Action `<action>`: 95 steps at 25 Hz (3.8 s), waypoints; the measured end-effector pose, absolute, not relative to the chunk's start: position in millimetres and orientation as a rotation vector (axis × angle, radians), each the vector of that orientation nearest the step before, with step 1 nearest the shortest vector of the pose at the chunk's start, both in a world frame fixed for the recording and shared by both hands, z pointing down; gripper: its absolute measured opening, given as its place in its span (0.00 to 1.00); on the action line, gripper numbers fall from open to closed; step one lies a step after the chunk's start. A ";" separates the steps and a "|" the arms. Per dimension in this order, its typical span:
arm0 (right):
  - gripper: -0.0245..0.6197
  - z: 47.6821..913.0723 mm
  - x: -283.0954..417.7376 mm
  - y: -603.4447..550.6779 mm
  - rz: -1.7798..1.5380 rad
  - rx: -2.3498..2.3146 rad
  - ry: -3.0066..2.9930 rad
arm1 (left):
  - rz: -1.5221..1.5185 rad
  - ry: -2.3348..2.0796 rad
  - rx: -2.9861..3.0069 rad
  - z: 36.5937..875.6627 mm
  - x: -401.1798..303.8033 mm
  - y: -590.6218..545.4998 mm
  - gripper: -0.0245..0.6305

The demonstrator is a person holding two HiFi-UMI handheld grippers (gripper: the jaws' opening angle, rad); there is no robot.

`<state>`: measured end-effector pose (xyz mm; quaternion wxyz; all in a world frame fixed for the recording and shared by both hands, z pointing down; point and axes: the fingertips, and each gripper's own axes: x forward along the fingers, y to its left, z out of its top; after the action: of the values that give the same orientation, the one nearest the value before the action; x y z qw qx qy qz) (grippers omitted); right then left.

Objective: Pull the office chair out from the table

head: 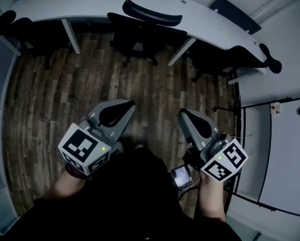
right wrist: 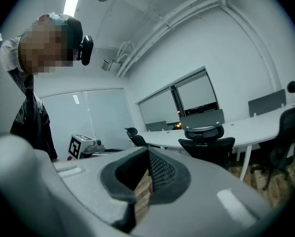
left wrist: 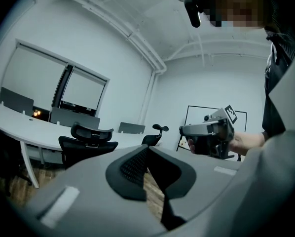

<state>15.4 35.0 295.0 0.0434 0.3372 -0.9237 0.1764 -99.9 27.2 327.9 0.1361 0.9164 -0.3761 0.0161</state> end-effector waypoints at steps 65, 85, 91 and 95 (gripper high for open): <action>0.04 301.6 99.4 -364.5 0.618 0.791 -2.989 | 0.136 -1.225 2.632 312.9 -8.9 -351.9 0.04; 0.04 330.8 11.2 -446.3 0.302 0.904 -2.688 | 0.661 -0.759 2.979 379.4 -100.0 -431.1 0.04; 0.05 345.0 -0.5 -456.4 0.135 0.848 -2.591 | 0.979 -0.613 3.137 394.7 -104.5 -444.3 0.05; 0.08 354.4 -5.4 -457.1 0.067 0.778 -2.535 | 0.976 -0.598 3.146 391.7 -109.5 -455.9 0.15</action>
<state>-5.4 -457.1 354.4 0.2422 0.2845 -0.9273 0.0245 -109.5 -455.9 391.7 -0.1028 0.9348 -0.1778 0.2899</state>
